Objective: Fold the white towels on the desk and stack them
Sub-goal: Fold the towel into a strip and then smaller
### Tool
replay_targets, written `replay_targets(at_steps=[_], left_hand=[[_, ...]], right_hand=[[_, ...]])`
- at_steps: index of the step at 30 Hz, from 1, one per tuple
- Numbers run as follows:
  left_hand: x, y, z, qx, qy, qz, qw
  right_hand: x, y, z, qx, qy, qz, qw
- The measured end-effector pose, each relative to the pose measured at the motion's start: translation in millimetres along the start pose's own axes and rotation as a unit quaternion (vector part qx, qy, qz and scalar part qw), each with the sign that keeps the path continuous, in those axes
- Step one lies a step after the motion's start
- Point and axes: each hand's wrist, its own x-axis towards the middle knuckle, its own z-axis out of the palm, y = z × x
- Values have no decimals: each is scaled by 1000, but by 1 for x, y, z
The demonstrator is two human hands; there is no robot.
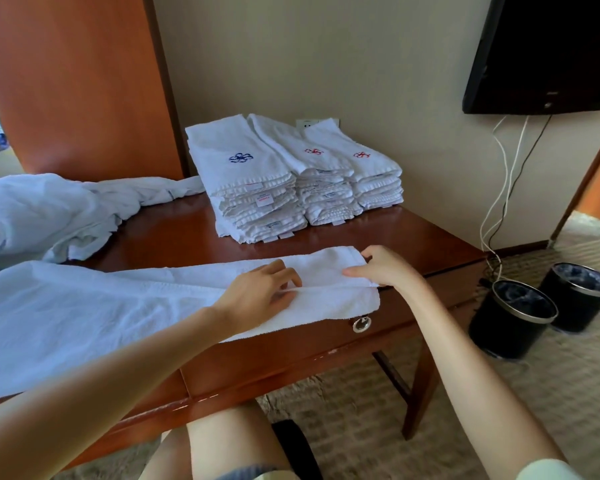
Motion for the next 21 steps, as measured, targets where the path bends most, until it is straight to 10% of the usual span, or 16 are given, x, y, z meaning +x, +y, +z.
replay_targets(at_steps=[12, 17, 21], left_hand=[[43, -57, -9, 59, 17, -224, 973], [29, -52, -37, 43, 139, -123, 982], [13, -30, -42, 85, 33, -30, 995]], right_hand=[[69, -54, -2, 1, 48, 6, 999], [69, -61, -22, 171, 18, 20, 985], [55, -39, -22, 120, -26, -8, 992]])
